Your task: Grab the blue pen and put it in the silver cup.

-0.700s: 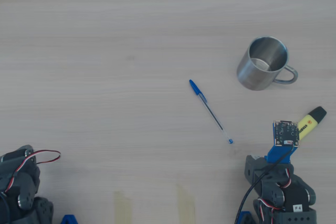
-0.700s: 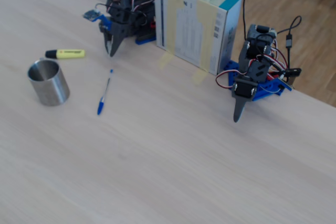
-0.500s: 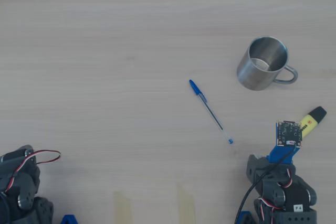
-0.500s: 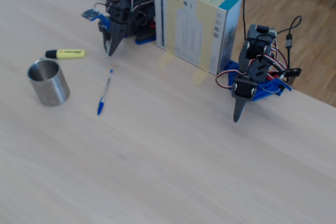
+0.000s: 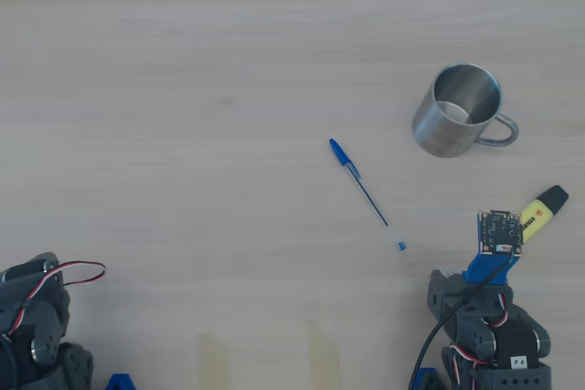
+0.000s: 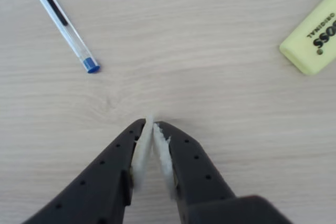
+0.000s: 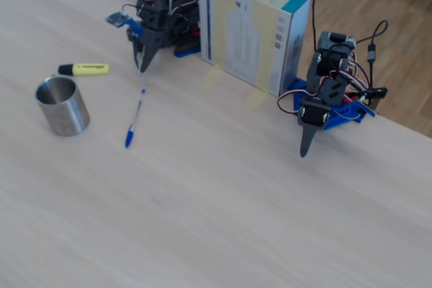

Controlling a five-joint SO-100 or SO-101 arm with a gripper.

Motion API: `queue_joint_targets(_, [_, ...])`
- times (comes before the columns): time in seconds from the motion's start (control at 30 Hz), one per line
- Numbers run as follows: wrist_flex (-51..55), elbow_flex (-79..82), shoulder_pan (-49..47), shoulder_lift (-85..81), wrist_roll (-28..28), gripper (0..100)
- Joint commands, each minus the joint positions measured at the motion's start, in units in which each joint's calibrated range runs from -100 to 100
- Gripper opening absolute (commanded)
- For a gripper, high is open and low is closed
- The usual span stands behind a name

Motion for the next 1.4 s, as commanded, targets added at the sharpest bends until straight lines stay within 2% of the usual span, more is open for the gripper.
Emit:
queue_joint_targets(0.0, [0.58,0.54,0.16,0.41,-0.14,3])
queue_joint_targets(0.5, [-4.65,0.54,-0.63,0.91,-0.08,3])
queue_joint_targets(0.7, [-4.65,0.45,-2.28,0.99,-0.14,16])
queue_joint_targets(0.87, [-4.99,-0.55,-2.46,1.16,0.02,17])
queue_joint_targets(1.23, [-5.25,-17.06,-4.46,18.78,0.23,17])
queue_joint_targets(1.37, [-8.77,-22.59,-6.38,26.51,1.27,17])
